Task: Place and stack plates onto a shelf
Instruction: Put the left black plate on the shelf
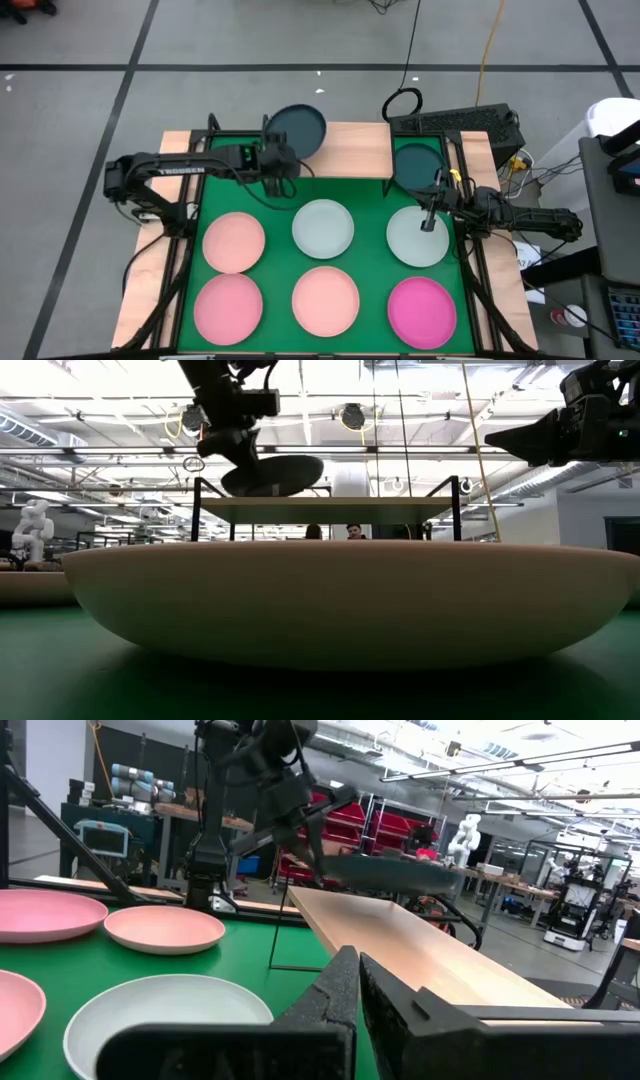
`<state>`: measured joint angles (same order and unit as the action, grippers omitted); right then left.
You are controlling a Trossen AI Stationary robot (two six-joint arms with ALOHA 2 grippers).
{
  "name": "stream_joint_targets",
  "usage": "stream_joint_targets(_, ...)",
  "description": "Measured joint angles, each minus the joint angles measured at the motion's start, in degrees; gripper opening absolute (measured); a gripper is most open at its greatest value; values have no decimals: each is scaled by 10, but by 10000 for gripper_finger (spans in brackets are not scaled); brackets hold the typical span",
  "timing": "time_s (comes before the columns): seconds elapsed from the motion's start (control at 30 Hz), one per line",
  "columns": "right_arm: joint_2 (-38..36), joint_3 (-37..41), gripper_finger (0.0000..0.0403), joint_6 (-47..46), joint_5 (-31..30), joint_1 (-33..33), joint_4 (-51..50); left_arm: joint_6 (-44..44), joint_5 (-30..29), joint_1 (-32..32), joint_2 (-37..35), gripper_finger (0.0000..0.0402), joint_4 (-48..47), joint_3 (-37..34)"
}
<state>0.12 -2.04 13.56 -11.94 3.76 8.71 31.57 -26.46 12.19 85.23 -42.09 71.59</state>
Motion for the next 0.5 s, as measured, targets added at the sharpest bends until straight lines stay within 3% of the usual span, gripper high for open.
stream_joint_targets(0.5, 0, 0, 0, 0, 0, 0, 0, -17, 9, 1, 0, 42, -18, 0)
